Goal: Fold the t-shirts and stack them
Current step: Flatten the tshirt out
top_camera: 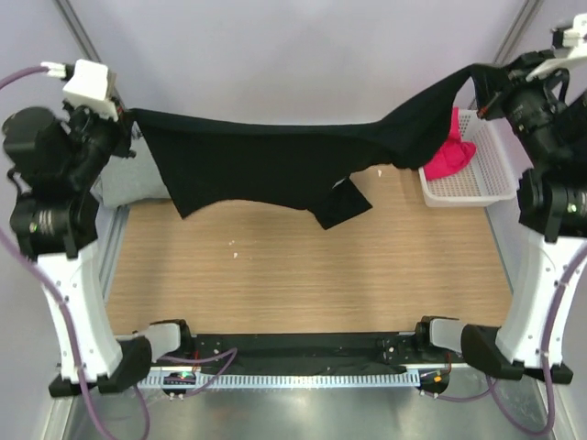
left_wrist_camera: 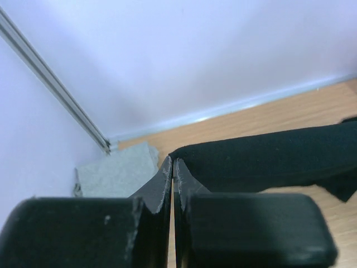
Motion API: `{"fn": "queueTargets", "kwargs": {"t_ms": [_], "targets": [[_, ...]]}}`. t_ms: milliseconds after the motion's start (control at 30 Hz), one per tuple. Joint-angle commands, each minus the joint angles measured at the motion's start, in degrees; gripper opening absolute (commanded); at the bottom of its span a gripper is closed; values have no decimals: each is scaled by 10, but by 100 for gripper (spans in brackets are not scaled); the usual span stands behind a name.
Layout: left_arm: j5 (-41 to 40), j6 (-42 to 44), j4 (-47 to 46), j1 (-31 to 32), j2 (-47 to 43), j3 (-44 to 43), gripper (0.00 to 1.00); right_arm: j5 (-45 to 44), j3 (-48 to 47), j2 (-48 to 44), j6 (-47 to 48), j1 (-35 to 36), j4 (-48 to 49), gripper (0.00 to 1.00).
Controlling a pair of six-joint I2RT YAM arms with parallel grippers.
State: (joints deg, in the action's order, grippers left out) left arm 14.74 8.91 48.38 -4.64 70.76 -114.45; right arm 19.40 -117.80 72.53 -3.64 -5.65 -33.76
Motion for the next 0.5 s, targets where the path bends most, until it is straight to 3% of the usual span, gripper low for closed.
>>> {"fn": "queueTargets", "kwargs": {"t_ms": [0,267,467], "targets": [[6,23,-41,-5,-75,10,0,-10,-30,-53,-2,-2,-7,1],[5,26,-26,-5,-163,-10,0,-9,-111,-132,2,-2,-31,1],[-9,30,-34,-5,-166,-43,0,-42,-176,-123,-3,-3,-16,1]]}}
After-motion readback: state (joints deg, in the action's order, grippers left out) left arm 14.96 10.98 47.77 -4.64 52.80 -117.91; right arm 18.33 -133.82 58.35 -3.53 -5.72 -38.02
